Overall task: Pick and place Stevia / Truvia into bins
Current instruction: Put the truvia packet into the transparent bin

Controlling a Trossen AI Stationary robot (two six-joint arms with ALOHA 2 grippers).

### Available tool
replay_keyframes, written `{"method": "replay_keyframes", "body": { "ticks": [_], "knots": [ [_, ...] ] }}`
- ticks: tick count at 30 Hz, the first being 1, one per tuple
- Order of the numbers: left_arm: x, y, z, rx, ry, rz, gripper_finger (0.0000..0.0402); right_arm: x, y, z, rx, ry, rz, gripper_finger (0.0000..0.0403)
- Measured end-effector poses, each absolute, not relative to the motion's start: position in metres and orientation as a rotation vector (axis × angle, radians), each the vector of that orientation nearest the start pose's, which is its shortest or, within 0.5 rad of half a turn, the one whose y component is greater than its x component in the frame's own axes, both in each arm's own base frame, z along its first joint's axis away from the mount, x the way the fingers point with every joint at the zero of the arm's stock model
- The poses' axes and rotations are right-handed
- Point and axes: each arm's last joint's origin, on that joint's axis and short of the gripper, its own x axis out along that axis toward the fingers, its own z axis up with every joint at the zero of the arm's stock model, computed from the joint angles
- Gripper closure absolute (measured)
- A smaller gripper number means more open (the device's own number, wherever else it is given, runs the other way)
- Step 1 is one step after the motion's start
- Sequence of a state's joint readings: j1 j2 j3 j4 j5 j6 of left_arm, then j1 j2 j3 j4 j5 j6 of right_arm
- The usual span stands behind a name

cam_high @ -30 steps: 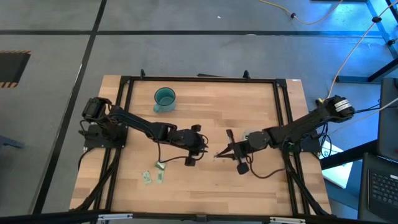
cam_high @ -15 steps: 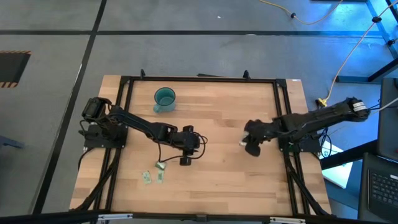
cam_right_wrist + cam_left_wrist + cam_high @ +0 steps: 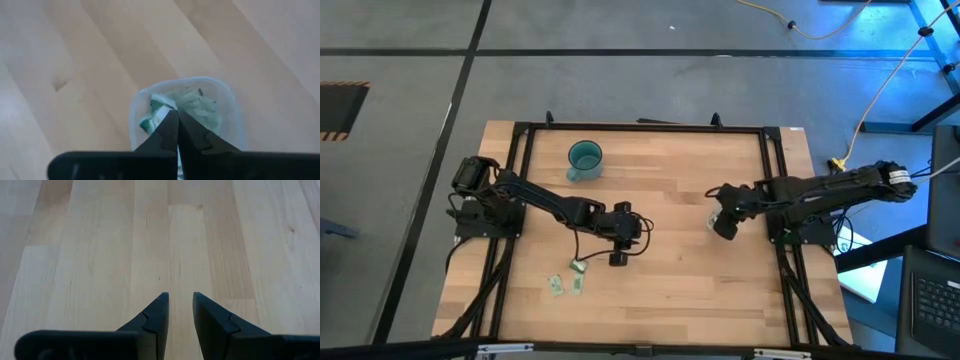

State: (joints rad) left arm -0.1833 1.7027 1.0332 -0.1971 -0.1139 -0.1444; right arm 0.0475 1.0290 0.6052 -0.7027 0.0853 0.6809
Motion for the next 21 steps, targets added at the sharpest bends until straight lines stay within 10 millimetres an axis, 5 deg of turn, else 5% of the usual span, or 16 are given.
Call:
{"method": "replay_keyframes", "body": {
  "ticks": [12,21],
  "knots": [
    [0.3413,-0.0598,0.1864,-0.005,0.860,0.001,0.0322,0.1788,0.0029,0.1873,0.516,1.115,-0.437,0.0395],
    [0.3376,-0.0597,0.1896,0.011,0.865,0.041,0.0311,0.1755,0.0028,0.1932,0.499,1.144,-0.438,0.0314]
  ]
}}
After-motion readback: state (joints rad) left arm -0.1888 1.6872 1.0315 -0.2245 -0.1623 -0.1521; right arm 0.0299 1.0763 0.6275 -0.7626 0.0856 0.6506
